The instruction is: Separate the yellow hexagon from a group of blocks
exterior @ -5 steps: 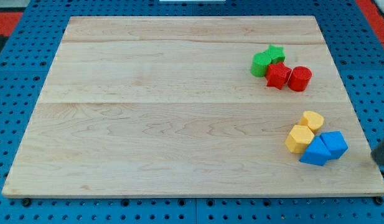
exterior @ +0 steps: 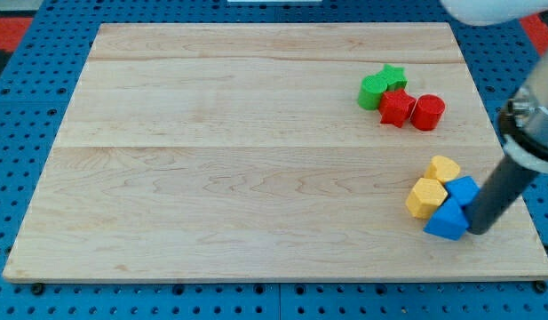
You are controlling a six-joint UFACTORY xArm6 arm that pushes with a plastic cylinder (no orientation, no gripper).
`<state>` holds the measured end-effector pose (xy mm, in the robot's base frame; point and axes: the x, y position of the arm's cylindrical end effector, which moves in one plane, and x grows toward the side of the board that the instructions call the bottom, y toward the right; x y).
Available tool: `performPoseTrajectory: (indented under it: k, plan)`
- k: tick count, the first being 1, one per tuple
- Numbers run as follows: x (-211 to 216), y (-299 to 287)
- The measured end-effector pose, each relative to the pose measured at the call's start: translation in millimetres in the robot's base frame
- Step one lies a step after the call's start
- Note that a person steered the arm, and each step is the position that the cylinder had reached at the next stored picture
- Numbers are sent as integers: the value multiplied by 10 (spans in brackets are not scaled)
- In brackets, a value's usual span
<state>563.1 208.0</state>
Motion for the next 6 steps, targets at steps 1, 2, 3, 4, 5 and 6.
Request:
performPoseTrajectory:
  k: [1, 2, 3, 4, 5, 6]
  plan:
    - [-55, -290]
    - [-122, -306]
    - [-281, -571]
    - [-395, -1015]
    - [-751, -847]
    - [-755, -738]
